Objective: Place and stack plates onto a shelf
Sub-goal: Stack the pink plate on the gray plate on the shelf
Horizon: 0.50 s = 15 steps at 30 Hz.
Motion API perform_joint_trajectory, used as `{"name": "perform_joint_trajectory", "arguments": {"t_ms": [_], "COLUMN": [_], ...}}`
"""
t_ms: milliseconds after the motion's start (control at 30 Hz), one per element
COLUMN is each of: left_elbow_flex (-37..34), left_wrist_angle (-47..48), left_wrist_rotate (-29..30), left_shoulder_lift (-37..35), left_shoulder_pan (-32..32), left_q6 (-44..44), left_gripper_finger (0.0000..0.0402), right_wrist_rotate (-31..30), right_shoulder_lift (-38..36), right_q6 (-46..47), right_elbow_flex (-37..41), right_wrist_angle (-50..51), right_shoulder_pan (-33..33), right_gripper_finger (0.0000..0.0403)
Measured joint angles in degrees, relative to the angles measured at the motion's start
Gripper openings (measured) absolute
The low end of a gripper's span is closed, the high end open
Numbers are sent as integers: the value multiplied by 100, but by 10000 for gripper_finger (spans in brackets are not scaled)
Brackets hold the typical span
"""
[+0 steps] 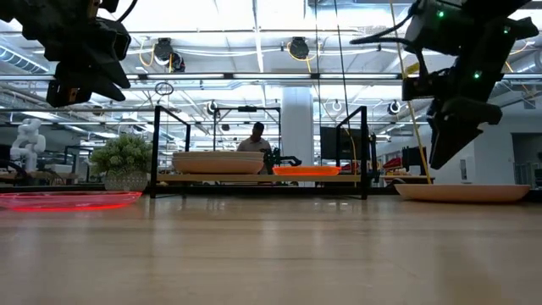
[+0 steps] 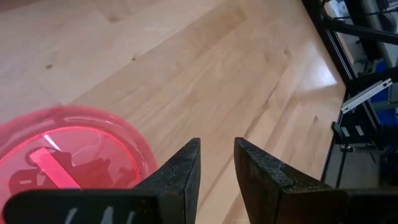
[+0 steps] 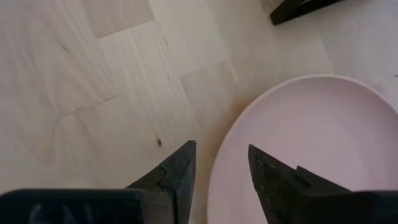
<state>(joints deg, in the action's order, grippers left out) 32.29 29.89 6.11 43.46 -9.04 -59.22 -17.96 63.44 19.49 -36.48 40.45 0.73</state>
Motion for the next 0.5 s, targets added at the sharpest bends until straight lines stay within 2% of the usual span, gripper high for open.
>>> {"name": "perform_joint_trajectory", "arguments": {"t_ms": [500], "left_elbow_flex": [0], "left_wrist_angle": [-2], "left_wrist_rotate": [4], "left_shoulder_lift": [0], "left_shoulder_pan": [0], "left_q6": [-114], "left_gripper_finger": [101], "right_wrist_rotate": [5], "right_shoulder_lift": [238], "right_q6": [88], "right_elbow_flex": [572], "right_wrist_angle": [-474], "right_shoulder_pan": [0], "right_gripper_finger": [93]}}
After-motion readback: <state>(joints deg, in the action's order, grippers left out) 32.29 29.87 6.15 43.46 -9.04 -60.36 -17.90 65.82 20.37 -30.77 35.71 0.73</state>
